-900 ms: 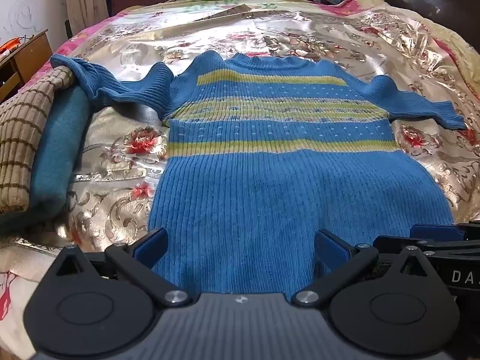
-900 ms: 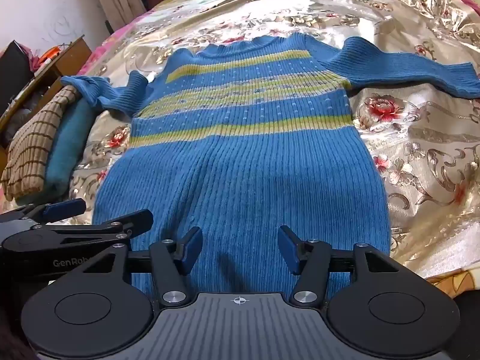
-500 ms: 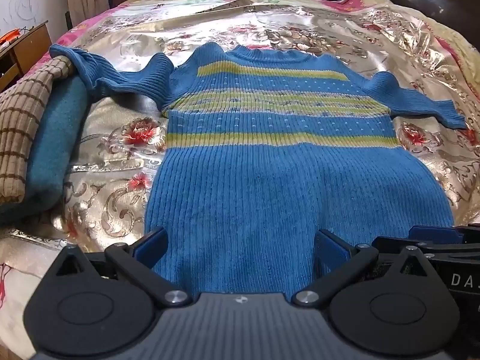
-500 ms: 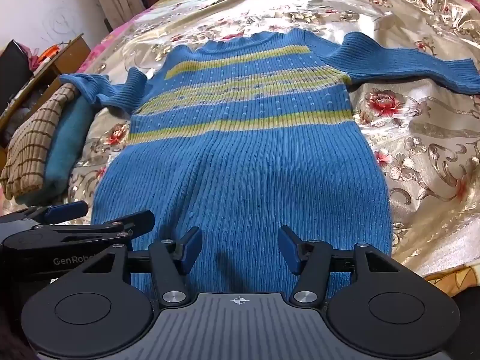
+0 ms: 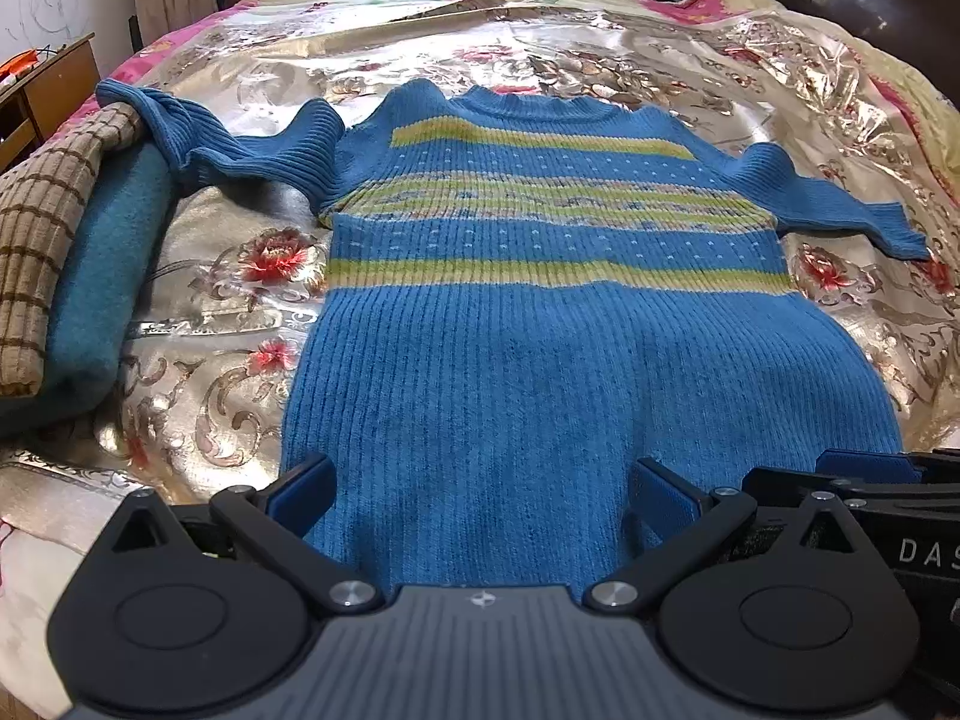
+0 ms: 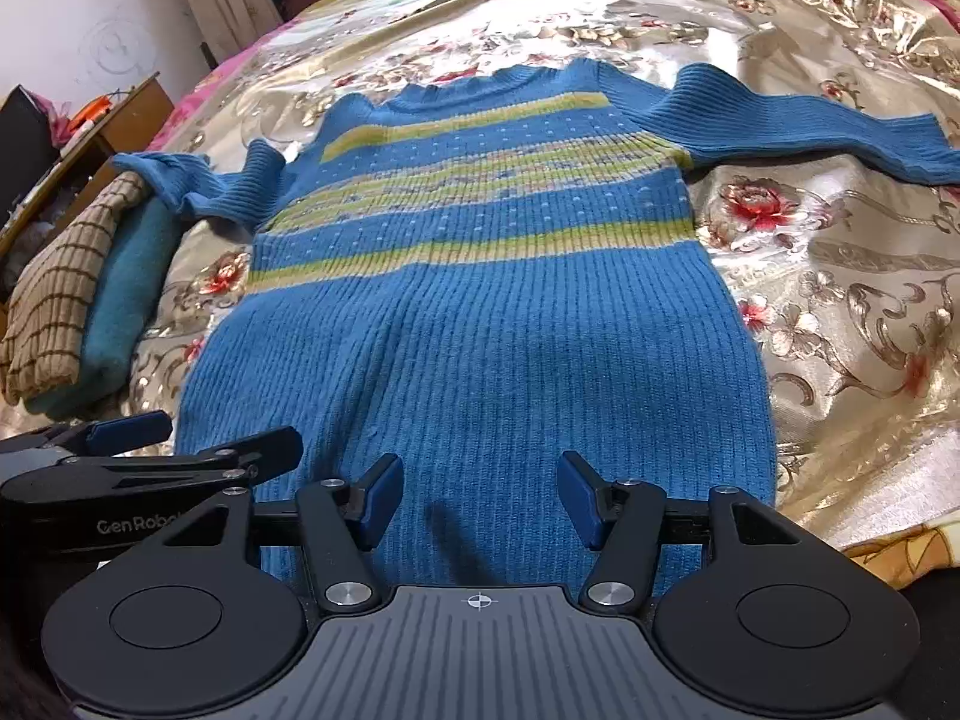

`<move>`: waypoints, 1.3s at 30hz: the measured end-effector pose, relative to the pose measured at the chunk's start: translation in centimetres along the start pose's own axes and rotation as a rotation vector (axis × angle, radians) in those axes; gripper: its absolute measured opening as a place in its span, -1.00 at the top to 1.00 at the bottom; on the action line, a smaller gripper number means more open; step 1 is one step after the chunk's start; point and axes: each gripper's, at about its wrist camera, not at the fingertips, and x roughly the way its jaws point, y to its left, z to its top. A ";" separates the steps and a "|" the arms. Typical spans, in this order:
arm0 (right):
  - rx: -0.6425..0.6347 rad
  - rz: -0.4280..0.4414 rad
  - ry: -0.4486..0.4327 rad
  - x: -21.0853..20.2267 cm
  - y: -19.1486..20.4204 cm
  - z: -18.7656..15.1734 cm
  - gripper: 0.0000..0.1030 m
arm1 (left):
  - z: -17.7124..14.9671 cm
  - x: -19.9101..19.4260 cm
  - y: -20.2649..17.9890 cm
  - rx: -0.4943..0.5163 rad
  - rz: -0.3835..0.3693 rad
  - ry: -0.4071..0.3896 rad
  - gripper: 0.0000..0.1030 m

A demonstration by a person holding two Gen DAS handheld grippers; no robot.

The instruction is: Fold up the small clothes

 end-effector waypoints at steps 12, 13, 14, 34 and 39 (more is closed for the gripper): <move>0.006 0.000 0.003 0.1 0.0 0.0 -0.11 | 0.0 0.1 0.0 -0.006 -0.003 0.007 -1.00; 0.006 0.000 0.003 0.1 0.0 0.0 -0.12 | -0.1 0.1 0.0 -0.007 -0.003 0.008 -1.00; 0.006 0.000 0.003 0.1 0.0 0.0 -0.12 | -0.1 0.1 0.0 -0.007 -0.003 0.008 -1.00; 0.007 0.000 0.006 0.2 0.0 0.0 -0.12 | -0.4 0.2 0.1 -0.011 -0.004 0.016 -1.00; 0.006 -0.002 0.007 0.2 0.0 0.0 -0.12 | -0.6 0.2 0.1 -0.011 -0.002 0.019 -1.00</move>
